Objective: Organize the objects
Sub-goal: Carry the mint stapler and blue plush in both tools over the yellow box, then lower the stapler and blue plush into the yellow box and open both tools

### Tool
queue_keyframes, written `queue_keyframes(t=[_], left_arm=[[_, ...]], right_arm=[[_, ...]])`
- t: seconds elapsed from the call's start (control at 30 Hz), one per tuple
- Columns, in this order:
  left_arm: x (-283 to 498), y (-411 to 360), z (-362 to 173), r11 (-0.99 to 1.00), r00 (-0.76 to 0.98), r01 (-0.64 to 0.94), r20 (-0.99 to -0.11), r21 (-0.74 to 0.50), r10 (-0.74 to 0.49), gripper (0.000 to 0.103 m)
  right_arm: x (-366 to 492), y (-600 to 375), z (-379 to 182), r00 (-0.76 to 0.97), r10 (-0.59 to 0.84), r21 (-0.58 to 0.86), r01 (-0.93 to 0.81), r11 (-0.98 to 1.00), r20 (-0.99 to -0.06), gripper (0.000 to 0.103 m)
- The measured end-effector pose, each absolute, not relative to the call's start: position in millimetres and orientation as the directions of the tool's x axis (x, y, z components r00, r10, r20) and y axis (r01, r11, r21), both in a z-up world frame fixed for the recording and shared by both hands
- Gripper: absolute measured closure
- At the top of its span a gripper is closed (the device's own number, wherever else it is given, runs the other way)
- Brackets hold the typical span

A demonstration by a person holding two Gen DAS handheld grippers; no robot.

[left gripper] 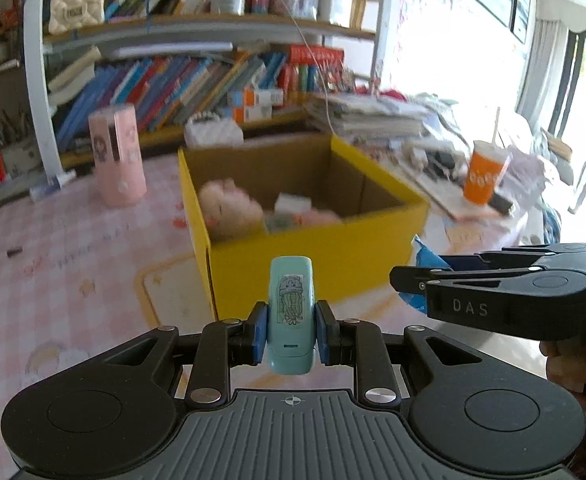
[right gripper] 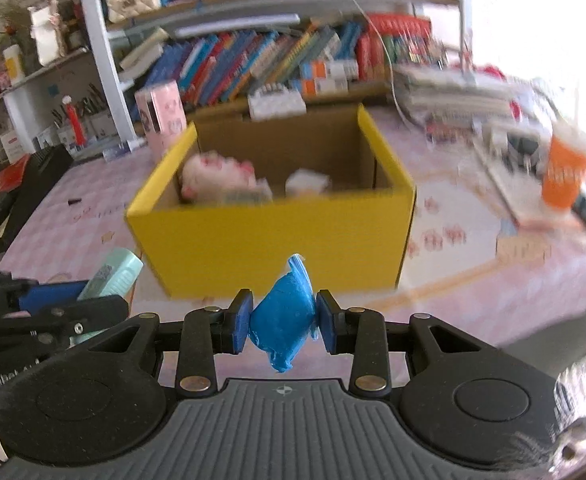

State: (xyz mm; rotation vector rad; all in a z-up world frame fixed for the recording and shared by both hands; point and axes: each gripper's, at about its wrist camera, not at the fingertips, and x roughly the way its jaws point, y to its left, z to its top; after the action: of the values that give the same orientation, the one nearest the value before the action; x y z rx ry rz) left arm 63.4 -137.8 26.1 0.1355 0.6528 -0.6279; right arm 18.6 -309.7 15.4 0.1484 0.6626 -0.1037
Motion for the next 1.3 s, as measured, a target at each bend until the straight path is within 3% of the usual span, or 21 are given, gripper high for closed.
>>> queue_keyframes(t=[0.23,0.4,0.8,1.17,1.3], left_arm=[[99,-170,44,0.833,0.685,0.550,-0.538,-0.061,-0.492,0.080],[127,-194,37,0.857,0.693,0.512,-0.564,-0.053,-0.449,0.080],[168,-222,5,0.894,0.665,0.448,-0.667,-0.004,-0.336,0.080],[179,-229,-5,0.906,0.647,0.423,-0.702,0.005,-0.298,0.080],[182,-226,-9,0.912,0.628,0.408,-0.715,-0.033,-0.307,0.080]], right_arm=[[58,-338,47,0.869,-0.046,0.043,0.077,0.996,-0.493,0.070],[96,-357,50,0.883,-0.029,0.015,0.040,0.999,-0.469,0.070],[166,-359,5,0.792,0.073,-0.093,-0.161,0.983,-0.606,0.070],[184,-367,-13,0.696,0.153,-0.023,-0.237,0.971,-0.701,0.070],[192,-379,-20,0.637,0.218,0.099,-0.218,0.971,-0.739,0.070]])
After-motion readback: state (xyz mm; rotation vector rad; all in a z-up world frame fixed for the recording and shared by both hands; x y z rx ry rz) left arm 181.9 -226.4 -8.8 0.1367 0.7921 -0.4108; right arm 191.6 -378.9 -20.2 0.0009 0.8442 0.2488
